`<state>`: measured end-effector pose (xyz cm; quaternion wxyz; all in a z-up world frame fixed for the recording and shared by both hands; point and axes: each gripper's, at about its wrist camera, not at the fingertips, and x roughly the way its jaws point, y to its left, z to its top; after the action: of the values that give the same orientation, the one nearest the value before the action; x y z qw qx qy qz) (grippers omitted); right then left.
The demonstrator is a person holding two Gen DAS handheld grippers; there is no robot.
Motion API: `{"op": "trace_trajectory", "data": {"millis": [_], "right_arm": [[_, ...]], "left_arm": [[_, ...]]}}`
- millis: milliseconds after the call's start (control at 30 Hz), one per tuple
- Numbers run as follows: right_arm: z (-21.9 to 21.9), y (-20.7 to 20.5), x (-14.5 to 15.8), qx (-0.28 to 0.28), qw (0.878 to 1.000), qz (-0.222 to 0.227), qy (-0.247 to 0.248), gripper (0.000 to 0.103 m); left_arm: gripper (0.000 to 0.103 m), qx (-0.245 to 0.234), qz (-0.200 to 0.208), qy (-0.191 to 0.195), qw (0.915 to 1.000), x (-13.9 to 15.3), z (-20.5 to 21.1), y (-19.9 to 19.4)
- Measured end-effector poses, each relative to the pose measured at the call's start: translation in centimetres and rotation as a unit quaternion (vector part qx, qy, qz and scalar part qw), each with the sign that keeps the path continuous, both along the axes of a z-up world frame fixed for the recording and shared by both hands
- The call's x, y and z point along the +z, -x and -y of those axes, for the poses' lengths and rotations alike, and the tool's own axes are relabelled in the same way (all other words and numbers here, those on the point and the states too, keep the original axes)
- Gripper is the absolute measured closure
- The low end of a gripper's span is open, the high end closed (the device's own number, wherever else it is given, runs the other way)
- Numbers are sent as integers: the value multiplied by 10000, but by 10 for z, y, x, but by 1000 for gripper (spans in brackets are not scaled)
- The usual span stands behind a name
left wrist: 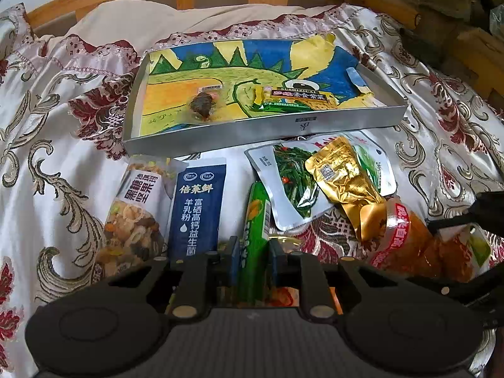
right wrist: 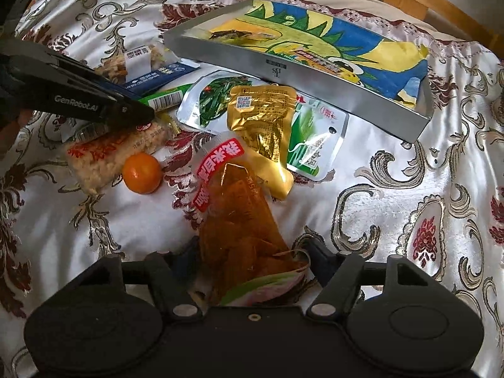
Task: Organize snacks
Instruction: 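Grasp green tube snack with left tool while right tool grasps orange-red bag, then lift green tube with left tool while right tool carries orange bag to tray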
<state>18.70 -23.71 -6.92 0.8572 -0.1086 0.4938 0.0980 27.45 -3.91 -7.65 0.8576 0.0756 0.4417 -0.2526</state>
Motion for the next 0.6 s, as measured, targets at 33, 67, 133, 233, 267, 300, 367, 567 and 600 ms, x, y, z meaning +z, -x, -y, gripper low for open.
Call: {"op": "trace_trajectory", "data": {"millis": [33,67,133,233,267,300,367,567,600], "right_arm": [[-1,1,1,-1,10000,29,7,34],[-2,1,3,12,10000,59,2,34],[-3,2,5,49,9999,109,-24,35],[-6,6,10,142,9995,285,-45,35],[-7,8,12,187,9990,404,-35,35],[-9,10,15,246,9980,578,1,35],[-12,14,21,355,9952,909,82,35],[-13,19,32,468,9856,1590,322,35],[-12,18,33,451,9849,1636,337,35]], "left_arm": [[81,-9,4,-2,10000,0,0,-1],[82,-9,5,0,10000,0,0,-1],[84,2,-4,6,10000,1,0,-1],[85,109,-126,65,9998,5,-1,0],[85,194,-223,127,9995,6,-3,0],[85,295,-340,217,9988,8,-5,0],[85,430,-502,377,9971,10,-8,2],[85,953,-943,901,9869,13,-23,8],[85,1063,-1014,1030,9838,14,-27,9]]}}
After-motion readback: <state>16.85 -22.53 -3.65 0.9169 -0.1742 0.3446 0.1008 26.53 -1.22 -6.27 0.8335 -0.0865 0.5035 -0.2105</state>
